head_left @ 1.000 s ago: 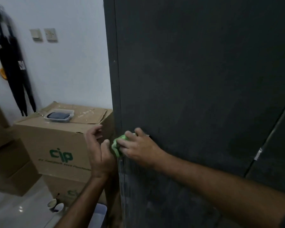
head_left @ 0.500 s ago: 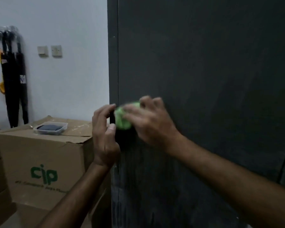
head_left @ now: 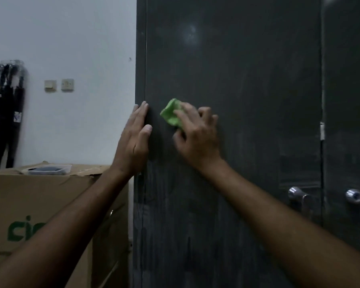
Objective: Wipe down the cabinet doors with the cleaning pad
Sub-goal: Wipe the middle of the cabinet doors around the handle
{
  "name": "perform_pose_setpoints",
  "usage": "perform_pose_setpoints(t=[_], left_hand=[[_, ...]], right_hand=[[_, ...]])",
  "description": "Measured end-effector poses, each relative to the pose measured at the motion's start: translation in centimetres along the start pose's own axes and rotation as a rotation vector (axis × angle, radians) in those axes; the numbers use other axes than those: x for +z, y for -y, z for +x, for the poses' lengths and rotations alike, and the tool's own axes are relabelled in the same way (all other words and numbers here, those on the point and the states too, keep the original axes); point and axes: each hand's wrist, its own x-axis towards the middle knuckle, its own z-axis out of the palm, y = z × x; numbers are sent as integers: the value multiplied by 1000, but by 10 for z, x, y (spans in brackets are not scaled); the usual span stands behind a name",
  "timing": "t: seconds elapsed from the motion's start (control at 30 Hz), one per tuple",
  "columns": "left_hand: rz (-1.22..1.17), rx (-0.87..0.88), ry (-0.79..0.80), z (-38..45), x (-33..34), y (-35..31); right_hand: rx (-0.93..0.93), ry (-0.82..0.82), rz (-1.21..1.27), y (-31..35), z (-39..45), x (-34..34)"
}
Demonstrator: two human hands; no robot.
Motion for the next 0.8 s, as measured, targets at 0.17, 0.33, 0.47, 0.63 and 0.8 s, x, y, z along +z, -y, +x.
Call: perform_pose_setpoints(t=[0.17,0.33,0.47,0.63,0.8], left_hand=[[17,-20,21,-1,6,-5],[186,21,5,-1,18,0],[250,89,-43,-3,25,7],[306,134,-95,-2,35,17],[380,153,-140,-4,42,21]], right_hand=[[-533,84,-102,-69,-31,-31],[256,-235,-82,-69,25,-31],[-182,0,-11,-18,-14,-3],[-170,-88,-78,-116,-37,-47],[259,-294,-4,-83,-16,-29]])
